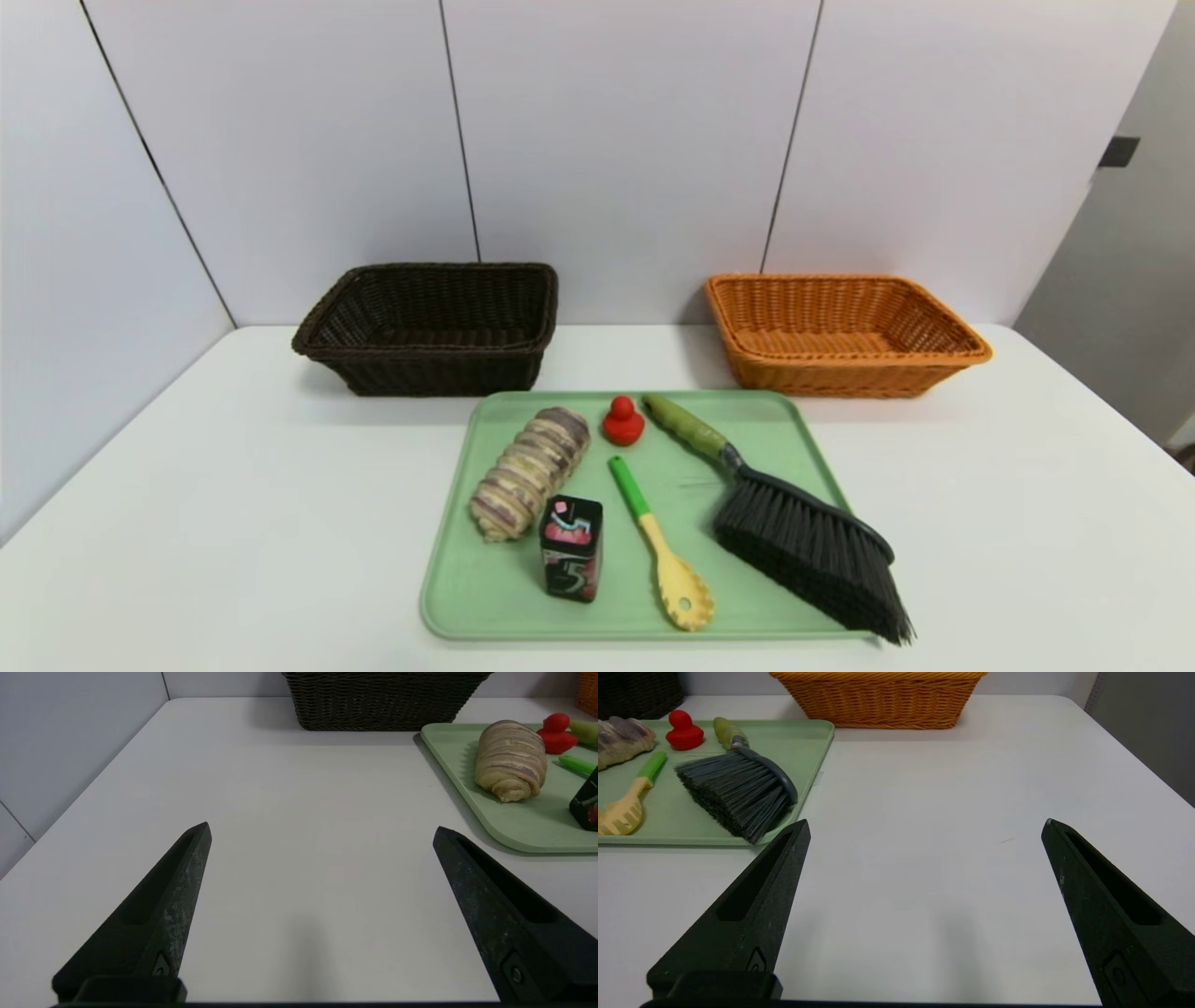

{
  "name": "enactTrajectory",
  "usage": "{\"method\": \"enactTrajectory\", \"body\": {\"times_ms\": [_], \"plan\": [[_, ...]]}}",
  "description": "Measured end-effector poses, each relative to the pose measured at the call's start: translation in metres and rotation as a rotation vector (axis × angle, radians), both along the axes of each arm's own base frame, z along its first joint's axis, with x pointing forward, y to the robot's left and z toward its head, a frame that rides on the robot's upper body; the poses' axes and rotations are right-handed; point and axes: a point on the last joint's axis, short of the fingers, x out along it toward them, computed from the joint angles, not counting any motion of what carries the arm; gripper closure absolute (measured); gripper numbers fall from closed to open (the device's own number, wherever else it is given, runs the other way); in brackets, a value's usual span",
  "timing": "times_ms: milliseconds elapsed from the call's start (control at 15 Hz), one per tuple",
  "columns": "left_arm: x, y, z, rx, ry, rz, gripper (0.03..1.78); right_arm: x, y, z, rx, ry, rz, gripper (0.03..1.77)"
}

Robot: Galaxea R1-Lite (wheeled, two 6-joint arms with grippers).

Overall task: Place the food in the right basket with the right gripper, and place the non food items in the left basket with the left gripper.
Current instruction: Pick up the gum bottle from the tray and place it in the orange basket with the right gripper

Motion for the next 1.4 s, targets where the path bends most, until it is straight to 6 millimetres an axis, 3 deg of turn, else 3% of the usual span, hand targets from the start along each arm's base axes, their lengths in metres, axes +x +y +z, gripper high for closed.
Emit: {"method": "enactTrajectory", "body": {"times_ms": [200, 400, 533, 733, 1000, 1200, 1400], "plan": [[-0.019, -0.001, 0.029, 0.044, 0.068, -0.07, 0.12, -0.004, 0.001, 0.045, 0.029, 0.02, 0.028, 0.09], [-0.021, -0.002, 0.065, 0.043, 0.182, -0.105, 0.12, 0.005, 0.001, 0.119, 0.086, 0.064, 0.046, 0.09], [-0.01, -0.002, 0.1, 0.014, 0.214, -0.112, 0.12, 0.02, 0.001, 0.164, 0.112, 0.136, 0.061, 0.09], [0.024, -0.003, 0.153, -0.053, 0.277, -0.11, 0.12, 0.06, 0.003, 0.213, 0.164, 0.281, 0.098, 0.09], [0.082, -0.005, 0.195, -0.092, 0.367, -0.135, 0.12, 0.119, 0.023, 0.252, 0.32, 0.517, 0.201, 0.09], [0.115, -0.011, 0.204, -0.158, 0.439, -0.167, 0.12, 0.161, 0.065, 0.263, 0.443, 0.714, 0.266, 0.09], [0.134, -0.018, 0.205, -0.178, 0.464, -0.203, 0.12, 0.191, 0.12, 0.266, 0.524, 0.886, 0.277, 0.09]]}}
